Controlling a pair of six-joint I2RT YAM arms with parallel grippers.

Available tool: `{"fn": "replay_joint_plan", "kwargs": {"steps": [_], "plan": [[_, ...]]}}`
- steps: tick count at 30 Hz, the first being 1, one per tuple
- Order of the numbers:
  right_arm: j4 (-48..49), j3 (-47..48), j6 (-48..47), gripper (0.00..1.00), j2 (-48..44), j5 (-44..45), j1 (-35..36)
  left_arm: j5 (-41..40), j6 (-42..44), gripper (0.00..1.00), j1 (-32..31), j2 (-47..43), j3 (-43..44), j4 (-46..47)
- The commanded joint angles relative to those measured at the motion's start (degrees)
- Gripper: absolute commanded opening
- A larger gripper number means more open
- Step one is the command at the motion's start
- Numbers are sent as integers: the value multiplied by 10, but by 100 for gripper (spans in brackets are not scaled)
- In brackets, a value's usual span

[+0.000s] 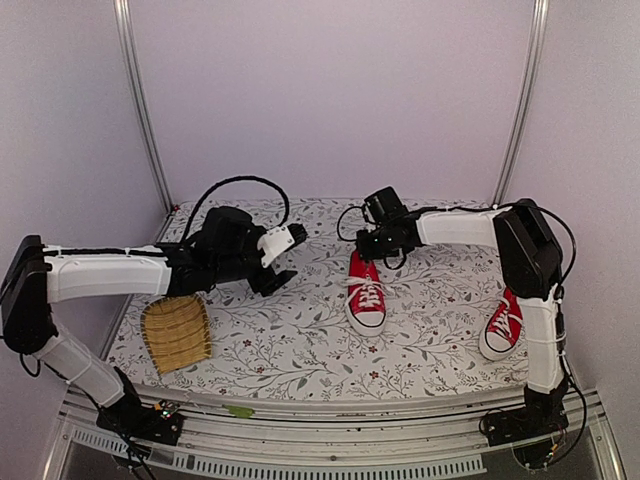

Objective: Tie the shoes
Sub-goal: Move the shoe to the center of the board, then pick up the shoe from the corner of the board.

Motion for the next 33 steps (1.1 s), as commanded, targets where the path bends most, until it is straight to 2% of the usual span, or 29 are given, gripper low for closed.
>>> {"fn": "replay_joint_plan", "kwargs": {"steps": [1,7,9,12,14,16,18,21,22,23,25,28,31,33], "plan": [[85,116,26,1,43,62,1,-6,-1,81,10,-35,9,-60],[63,300,18,3,178,82,-5,-7,5,81,18,-53,2,-84],[51,347,13,11,210,80,-6,-3,8,81,21,-54,2,-88],[56,366,-7,38,212,60,-7,-4,13,81,26,-58,7,-91],[42,365,-32,46,182,57,-9,-6,9,81,30,-59,13,-90],[12,351,-74,50,135,89,-13,-7,5,82,34,-60,18,-86],[-9,291,-115,54,50,147,-24,-15,0,82,36,-61,21,-81],[-25,118,-136,58,-88,206,-67,-35,-11,83,43,-70,12,-55],[-34,53,-123,58,-138,217,-88,-40,-18,92,47,-76,5,-41],[-43,-3,-110,58,-180,220,-110,-42,-23,95,52,-83,-1,-28],[-65,-134,-76,59,-264,209,-166,-41,-31,96,62,-93,-12,-8],[-97,-266,-25,61,-350,192,-252,-39,-43,96,73,-93,-15,-2],[-90,-355,-2,66,-404,153,-337,-40,-44,96,76,-86,-13,-11],[-73,-388,-1,67,-408,123,-372,-37,-44,96,76,-84,-13,-12]]}}
